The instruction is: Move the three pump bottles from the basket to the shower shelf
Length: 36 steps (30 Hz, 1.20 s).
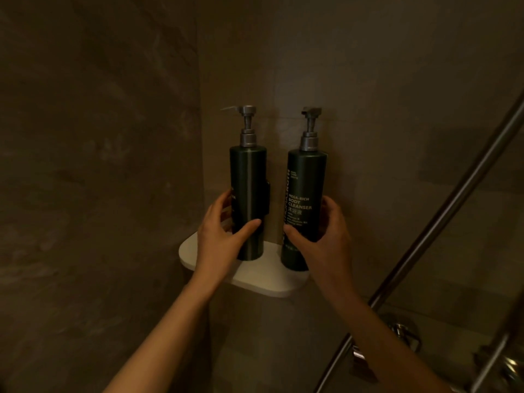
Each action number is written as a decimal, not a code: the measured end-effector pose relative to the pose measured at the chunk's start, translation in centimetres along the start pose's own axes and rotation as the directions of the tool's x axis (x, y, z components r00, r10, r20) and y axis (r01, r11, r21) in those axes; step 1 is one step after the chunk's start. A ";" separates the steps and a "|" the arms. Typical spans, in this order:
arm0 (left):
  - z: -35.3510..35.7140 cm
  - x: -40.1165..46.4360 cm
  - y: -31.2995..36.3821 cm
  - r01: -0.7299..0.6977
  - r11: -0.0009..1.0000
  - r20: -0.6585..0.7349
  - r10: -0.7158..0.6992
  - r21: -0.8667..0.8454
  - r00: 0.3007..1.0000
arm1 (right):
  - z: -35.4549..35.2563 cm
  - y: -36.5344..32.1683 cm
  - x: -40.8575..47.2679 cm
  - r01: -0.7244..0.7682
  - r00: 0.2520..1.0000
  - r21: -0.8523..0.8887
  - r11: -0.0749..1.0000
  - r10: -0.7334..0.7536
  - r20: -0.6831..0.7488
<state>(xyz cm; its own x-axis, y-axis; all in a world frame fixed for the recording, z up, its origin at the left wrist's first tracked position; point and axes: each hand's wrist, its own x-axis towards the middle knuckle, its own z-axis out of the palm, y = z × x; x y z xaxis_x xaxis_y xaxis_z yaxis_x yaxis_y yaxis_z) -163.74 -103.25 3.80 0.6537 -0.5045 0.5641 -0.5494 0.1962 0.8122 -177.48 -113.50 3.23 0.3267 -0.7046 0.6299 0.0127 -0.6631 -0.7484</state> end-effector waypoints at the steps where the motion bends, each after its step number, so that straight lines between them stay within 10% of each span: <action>1: -0.1 -0.2 0.2 -0.002 1.000 0.004 0.002 0.020 1.000 | -0.2 -0.1 -0.1 0.001 1.000 0.002 1.000 -0.001 0.015; 14: -2.6 -13.5 1.8 -0.090 0.657 -0.040 0.180 0.748 0.983 | -2.8 0.2 -9.1 0.395 0.918 -0.262 0.881 -0.364 0.158; 21: -4.3 -28.0 -3.2 0.124 0.509 -0.091 -0.090 0.852 0.992 | -1.2 3.6 -20.9 0.424 0.845 -0.212 0.880 -0.301 0.443; 30: -13.6 -44.5 -7.1 0.377 0.210 -0.262 -0.427 0.902 0.865 | 3.0 3.5 -37.0 0.461 0.619 -0.218 0.860 -0.136 0.773; 36: -21.8 -56.1 -6.4 0.534 0.063 -0.411 -0.566 0.843 0.715 | 6.6 -0.4 -48.4 0.499 0.343 -0.101 0.861 -0.089 0.935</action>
<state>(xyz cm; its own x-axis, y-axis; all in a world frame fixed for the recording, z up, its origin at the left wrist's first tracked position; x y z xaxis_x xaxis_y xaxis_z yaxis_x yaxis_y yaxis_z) -185.55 -57.85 -29.83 0.9920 -0.1263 0.0052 -0.1241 -0.9659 0.2271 -187.03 -77.43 -28.32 0.9947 0.0537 0.0881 0.0786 -0.9478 -0.3091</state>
